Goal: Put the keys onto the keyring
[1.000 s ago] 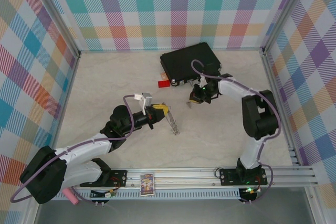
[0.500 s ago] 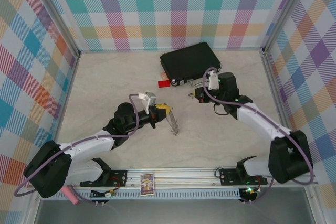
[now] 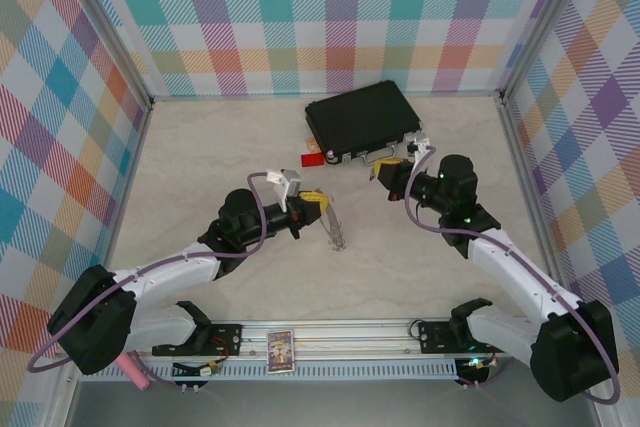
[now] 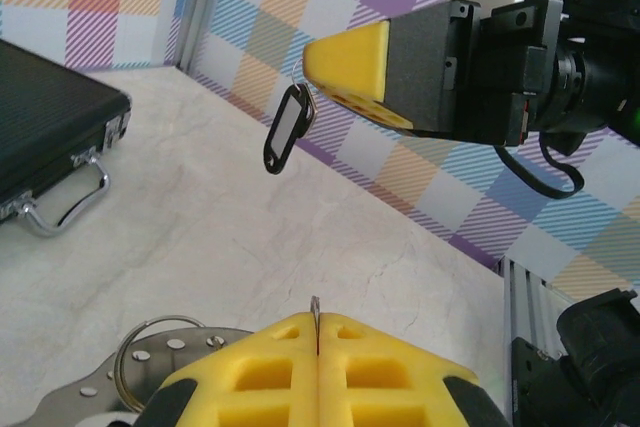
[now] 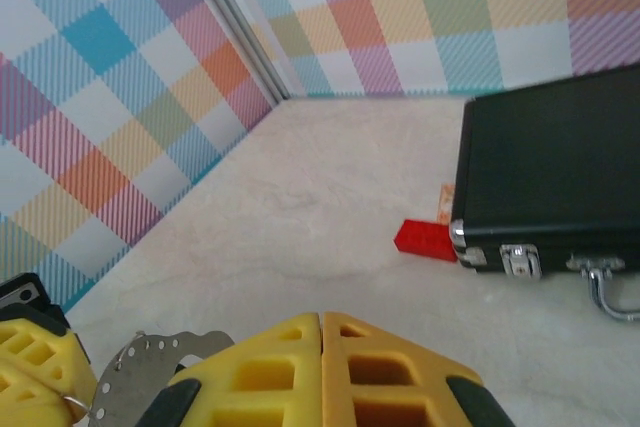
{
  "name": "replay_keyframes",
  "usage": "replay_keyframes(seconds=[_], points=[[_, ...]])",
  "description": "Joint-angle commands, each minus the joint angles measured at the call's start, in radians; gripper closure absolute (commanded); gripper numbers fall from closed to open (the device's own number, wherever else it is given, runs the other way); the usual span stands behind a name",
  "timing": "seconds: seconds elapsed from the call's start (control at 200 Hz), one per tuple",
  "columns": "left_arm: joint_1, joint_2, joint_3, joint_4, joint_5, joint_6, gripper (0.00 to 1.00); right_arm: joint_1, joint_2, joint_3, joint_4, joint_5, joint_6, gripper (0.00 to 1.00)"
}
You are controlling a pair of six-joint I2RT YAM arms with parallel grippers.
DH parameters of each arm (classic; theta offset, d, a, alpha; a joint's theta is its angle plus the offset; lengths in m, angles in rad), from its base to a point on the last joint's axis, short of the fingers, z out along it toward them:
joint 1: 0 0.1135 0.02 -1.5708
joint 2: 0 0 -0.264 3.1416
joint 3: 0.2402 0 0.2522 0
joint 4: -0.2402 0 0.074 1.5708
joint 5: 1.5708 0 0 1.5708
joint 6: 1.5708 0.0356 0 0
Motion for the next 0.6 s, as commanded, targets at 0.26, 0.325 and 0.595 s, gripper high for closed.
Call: replay_keyframes(seconds=[0.26,0.325,0.595], points=[[-0.056,-0.019,0.128,-0.100,-0.001,0.114,1.00,0.021,-0.088,-0.053,0.142,-0.233,-0.122,1.00],[-0.064,-0.040,0.159,-0.188,-0.019,0.148,1.00,0.063,-0.080,-0.057,0.143,-0.229,-0.180,1.00],[-0.098,-0.137,0.200,-0.388,-0.076,0.293,1.00,0.175,-0.076,-0.111,0.204,-0.145,-0.371,1.00]])
